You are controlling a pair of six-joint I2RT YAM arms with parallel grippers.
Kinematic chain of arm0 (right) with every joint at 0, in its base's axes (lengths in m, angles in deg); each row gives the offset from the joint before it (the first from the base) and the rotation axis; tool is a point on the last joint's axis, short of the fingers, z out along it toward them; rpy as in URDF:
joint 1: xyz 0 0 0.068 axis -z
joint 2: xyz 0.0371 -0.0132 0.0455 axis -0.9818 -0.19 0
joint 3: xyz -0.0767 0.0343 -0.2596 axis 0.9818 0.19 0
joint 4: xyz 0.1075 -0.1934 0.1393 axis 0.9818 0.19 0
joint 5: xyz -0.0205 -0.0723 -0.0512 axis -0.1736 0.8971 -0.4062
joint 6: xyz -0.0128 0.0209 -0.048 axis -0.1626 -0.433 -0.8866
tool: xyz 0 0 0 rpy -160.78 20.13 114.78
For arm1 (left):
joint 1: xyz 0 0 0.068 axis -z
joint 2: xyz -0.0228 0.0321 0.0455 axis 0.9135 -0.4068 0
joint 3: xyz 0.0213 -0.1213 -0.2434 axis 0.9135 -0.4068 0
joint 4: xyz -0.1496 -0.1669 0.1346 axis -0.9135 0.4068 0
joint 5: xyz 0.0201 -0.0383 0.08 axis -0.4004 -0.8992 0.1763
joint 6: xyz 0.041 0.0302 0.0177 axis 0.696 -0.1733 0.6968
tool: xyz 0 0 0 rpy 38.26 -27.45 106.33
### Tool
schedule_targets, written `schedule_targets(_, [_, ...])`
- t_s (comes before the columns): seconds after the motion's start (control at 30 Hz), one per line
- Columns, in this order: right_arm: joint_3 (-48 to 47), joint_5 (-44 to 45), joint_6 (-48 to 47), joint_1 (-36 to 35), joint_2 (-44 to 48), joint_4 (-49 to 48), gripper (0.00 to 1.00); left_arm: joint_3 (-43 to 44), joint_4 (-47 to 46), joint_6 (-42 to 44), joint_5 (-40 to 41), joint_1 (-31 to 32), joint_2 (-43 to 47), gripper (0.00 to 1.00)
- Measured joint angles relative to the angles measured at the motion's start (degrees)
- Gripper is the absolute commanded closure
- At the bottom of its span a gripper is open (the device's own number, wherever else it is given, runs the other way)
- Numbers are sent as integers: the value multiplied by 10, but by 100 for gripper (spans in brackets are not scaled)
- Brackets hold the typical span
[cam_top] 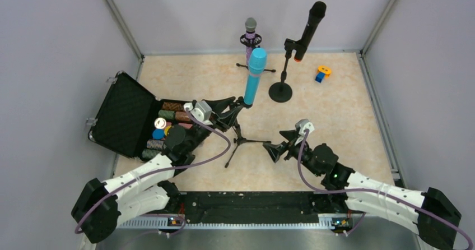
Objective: Attach the microphones to the stand
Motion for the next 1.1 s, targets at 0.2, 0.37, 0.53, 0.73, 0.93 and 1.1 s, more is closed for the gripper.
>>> schedule_targets(0.2, [0,0,1,0,0,0,11,0,43,2,-30,-1,2,25])
schedule_targets(0.37, [0,0,2,0,0,0,11,11,103,-1,-64,-1,-6,10])
schedule_targets(0.53, [0,0,2,0,0,0,11,21,123,-3,-74,-1,-3,3])
schedule_targets(0.73, [0,-5,3,0,-8,0,10,21,158,-5,-73,-1,20,2])
schedule_targets(0.93, [-2,-31,6,9,-34,1,9,20,215,-20,-57,-1,57,2])
schedule_targets(1.1, [-24,-122,22,76,-74,4,9,6,288,-50,-7,-1,113,1])
